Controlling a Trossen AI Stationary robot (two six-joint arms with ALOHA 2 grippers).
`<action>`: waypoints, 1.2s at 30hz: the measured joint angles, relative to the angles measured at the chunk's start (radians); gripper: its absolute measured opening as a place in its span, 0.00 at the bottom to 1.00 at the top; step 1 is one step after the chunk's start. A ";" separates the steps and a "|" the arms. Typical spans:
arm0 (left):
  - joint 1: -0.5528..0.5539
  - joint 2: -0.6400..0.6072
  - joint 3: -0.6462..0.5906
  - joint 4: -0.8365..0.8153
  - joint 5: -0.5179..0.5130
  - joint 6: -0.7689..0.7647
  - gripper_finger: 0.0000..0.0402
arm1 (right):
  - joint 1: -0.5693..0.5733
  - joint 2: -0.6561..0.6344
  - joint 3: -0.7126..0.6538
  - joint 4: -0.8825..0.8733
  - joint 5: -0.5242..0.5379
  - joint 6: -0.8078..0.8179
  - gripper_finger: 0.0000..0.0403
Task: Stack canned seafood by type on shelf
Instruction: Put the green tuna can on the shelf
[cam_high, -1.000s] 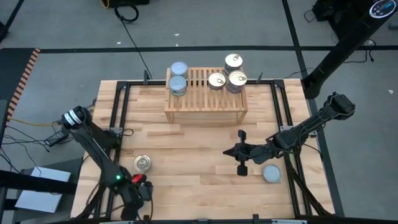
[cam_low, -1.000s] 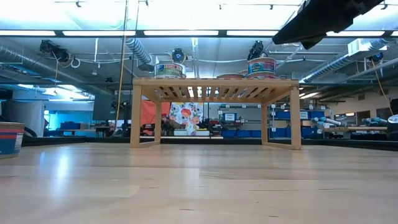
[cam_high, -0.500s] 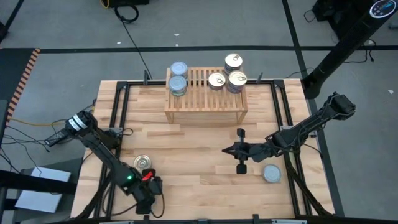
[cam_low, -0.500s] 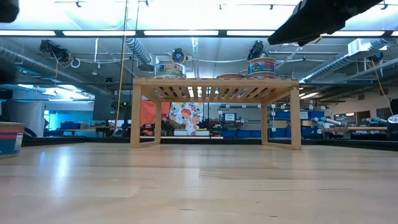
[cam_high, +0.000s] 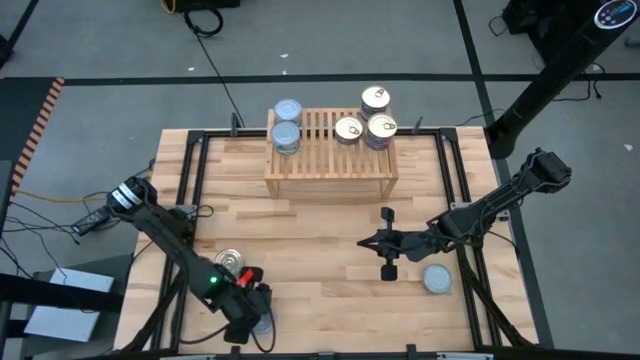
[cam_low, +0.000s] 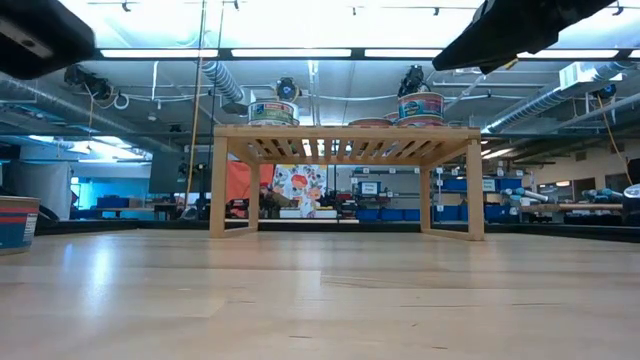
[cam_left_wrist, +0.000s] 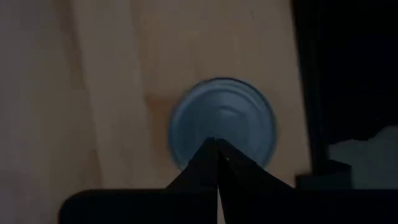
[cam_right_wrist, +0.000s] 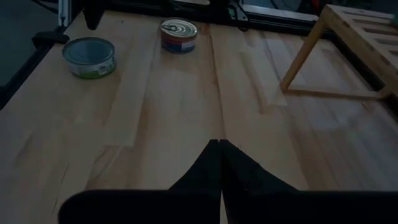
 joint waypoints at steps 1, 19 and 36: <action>-0.001 0.000 -0.001 0.009 0.005 0.000 0.00 | 0.001 0.000 0.000 0.000 0.000 0.000 0.02; 0.126 0.114 -0.079 0.196 0.003 0.212 0.00 | 0.022 0.000 0.000 0.000 -0.001 0.000 0.02; 0.409 0.121 -0.089 0.285 -0.153 0.620 0.00 | 0.072 0.000 0.000 -0.004 -0.006 0.085 0.02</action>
